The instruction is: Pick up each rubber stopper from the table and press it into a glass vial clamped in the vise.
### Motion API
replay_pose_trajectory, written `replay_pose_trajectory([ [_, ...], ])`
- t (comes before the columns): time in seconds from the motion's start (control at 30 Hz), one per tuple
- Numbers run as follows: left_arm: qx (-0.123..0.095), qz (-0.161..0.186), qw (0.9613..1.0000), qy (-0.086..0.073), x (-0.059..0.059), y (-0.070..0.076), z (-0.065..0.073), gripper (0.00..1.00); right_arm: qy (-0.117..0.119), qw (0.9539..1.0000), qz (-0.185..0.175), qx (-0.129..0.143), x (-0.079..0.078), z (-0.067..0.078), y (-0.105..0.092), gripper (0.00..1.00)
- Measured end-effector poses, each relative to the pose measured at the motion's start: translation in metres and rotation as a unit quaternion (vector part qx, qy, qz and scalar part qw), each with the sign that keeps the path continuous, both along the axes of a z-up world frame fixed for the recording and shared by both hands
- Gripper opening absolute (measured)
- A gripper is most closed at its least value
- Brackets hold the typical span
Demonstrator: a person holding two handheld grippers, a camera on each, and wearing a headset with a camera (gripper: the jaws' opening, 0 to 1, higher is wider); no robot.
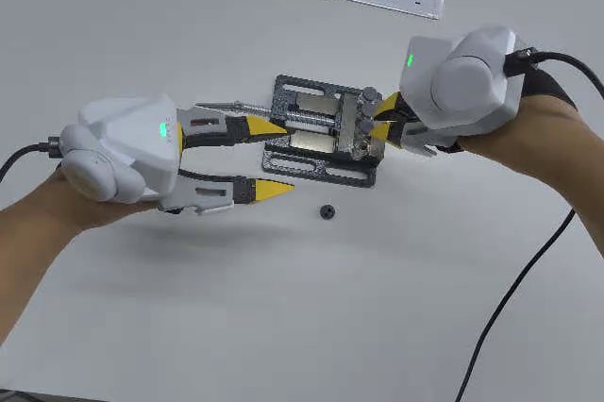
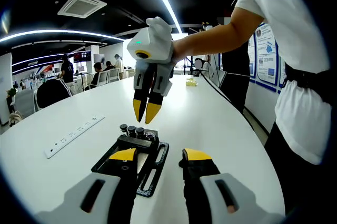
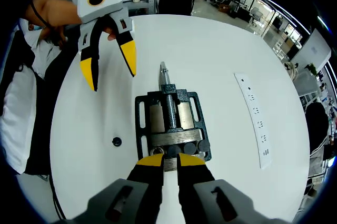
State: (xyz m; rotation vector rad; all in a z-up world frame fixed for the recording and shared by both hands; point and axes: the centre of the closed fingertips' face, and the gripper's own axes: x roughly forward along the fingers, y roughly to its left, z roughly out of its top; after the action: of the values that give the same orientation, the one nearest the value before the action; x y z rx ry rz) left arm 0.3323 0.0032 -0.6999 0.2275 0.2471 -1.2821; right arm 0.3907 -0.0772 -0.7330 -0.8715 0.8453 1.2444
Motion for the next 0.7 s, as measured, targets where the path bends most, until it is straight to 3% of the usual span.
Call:
replay_pose_trajectory([
  [0.4,-0.001,-0.002,1.0,0.003,-0.007,-0.003,0.0,0.31,0.0,0.9999,-0.004,0.013,-0.023,0.01,0.003,0.1],
  [0.7,-0.001,0.001,1.0,0.005,-0.013,0.001,-0.001,0.31,0.013,0.9998,0.0,0.016,-0.047,0.001,0.01,0.1],
])
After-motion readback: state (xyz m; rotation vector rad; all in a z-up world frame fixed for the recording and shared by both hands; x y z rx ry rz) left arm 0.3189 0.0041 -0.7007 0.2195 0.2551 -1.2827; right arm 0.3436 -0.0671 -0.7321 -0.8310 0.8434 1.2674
